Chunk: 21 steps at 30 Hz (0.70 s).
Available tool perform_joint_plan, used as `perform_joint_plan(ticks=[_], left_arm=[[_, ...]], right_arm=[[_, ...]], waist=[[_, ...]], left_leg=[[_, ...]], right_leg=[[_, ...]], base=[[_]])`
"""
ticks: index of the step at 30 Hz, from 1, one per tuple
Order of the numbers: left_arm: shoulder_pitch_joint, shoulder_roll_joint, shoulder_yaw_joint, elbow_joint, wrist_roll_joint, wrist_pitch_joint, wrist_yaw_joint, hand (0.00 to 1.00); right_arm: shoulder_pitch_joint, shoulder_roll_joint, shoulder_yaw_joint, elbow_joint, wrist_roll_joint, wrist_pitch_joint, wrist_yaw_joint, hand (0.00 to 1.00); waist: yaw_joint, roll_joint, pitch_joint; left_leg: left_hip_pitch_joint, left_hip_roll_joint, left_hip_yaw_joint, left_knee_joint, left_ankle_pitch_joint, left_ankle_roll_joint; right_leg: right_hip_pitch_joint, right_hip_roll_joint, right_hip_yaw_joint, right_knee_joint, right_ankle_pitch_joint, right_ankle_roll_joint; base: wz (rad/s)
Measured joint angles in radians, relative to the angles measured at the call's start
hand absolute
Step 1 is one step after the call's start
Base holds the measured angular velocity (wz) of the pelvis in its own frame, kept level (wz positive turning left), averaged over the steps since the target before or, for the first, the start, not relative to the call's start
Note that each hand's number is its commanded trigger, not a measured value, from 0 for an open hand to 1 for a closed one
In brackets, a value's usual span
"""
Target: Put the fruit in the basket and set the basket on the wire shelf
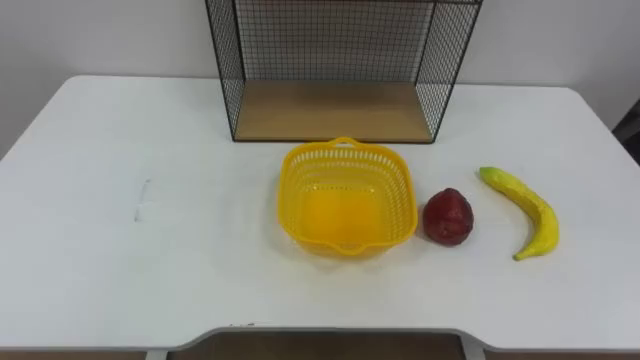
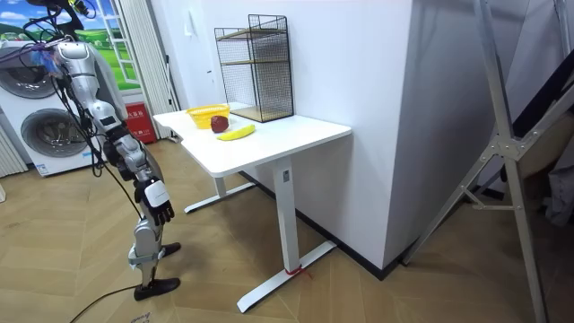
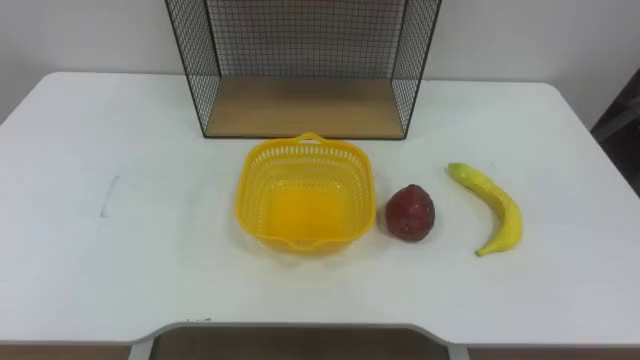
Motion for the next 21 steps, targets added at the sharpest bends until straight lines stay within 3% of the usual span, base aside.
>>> perform_joint_plan(ticks=[8, 16, 21], left_arm=[[0.0, -0.008, 0.0, -0.016, -0.019, -0.021, 0.0, 0.0], [0.001, -0.008, 0.022, -0.029, -0.018, -0.041, 0.0, 0.0], [0.023, -0.011, 0.038, -0.027, -0.018, -0.04, 0.0, 0.0]], right_arm=[[0.005, -0.004, -0.037, 0.0, 0.013, -0.002, -0.047, 0.0], [0.009, -0.004, -0.042, 0.0, 0.029, -0.029, -0.107, 0.0], [0.017, -0.001, -0.079, 0.033, 0.151, -0.032, -0.15, 0.0]], waist=[[0.001, 0.023, 0.0035], [0.0, 0.024, 0.0025], [-0.002, 0.023, 0.0037]], left_leg=[[0.0, 0.0, -0.001, -0.003, -0.002, -0.002], [0.003, 0.0, -0.002, -0.003, -0.002, -0.002], [0.02, 0.0, -0.003, -0.011, -0.002, -0.002]], right_leg=[[0.008, 0.002, -0.004, -0.005, 0.001, -0.001], [0.01, 0.002, -0.004, -0.005, 0.003, -0.001], [0.022, 0.002, -0.002, -0.006, 0.003, 0.0]], base=[[0.01], [0.0], [0.0]])
